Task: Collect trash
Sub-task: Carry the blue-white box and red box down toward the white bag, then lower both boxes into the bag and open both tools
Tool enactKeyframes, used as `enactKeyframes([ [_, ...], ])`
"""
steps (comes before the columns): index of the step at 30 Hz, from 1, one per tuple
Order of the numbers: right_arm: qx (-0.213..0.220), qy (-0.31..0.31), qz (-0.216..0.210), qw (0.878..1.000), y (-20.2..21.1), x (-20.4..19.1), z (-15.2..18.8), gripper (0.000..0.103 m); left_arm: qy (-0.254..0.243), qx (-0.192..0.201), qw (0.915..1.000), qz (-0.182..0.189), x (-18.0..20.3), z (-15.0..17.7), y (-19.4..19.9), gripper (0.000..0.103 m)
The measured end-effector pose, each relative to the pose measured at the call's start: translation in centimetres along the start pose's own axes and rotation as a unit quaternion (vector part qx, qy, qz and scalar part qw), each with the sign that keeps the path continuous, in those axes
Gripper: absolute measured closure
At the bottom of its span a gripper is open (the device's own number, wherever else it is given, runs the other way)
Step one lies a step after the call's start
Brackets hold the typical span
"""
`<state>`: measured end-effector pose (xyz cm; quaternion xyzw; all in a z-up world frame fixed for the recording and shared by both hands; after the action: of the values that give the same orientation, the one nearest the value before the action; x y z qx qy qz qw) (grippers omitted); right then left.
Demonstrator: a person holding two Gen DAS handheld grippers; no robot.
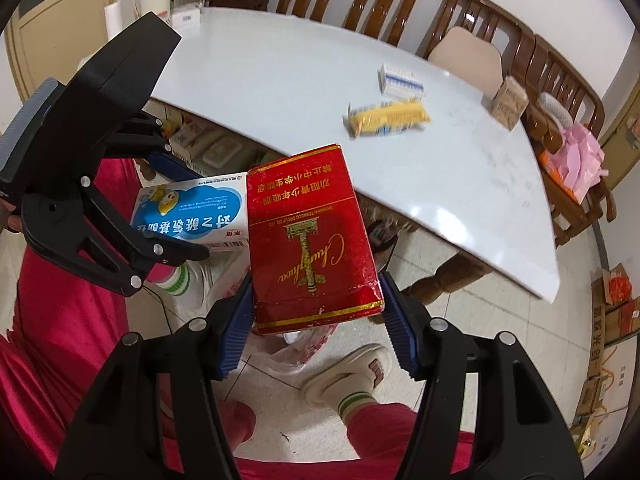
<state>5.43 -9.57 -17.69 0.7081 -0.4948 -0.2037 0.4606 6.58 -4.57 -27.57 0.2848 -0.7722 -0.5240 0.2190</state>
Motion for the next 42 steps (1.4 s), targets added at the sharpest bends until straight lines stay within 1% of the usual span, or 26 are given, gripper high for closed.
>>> enactKeyframes([
  [5, -0.018, -0.012, 0.006, 1.0, -2.6, 0.4, 1.4, 0.044, 0.011, -0.022, 0.9997, 0.005, 0.0, 1.1, -3.0, 0.041],
  [14, -0.051, -0.05, 0.0, 0.997, -7.5, 1.4, 3.6, 0.044, 0.055, -0.065, 0.9957, 0.037, -0.7, 1.9, -8.2, 0.041],
  [18, -0.069, -0.067, -0.006, 0.995, -9.9, 1.7, 4.3, 0.044, 0.081, -0.083, 0.9922, 0.044, -0.9, 2.2, -10.5, 0.041],
  [23, -0.09, -0.07, -0.005, 0.993, -12.9, 1.7, 5.1, 0.044, 0.11, -0.1, 0.9873, 0.057, -1.1, 2.2, -12.8, 0.041],
  [27, -0.108, -0.075, -0.009, 0.991, -15.0, 1.5, 5.8, 0.044, 0.117, -0.113, 0.9852, 0.054, -1.3, 2.5, -14.4, 0.041],
  [37, -0.165, -0.086, -0.035, 0.982, -20.1, 0.9, 8.4, 0.044, 0.153, -0.16, 0.9734, 0.06, -2.7, 3.5, -18.7, 0.041],
  [42, -0.184, -0.086, -0.045, 0.978, -22.0, 0.7, 9.1, 0.044, 0.166, -0.181, 0.9673, 0.065, -3.3, 3.9, -20.6, 0.041],
])
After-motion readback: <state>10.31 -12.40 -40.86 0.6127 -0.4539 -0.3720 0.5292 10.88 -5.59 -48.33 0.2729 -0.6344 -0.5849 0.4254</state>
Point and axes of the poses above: each gripper's, at about its wrist camera, not at the fingertips, and y roughly against the way its jaws point, x to its right, z to its underside, the point moved 8 cm from there along -y, roughly the way its jaws point, and after that the axes turned 3 degrees about y, right-handed, at the moved point
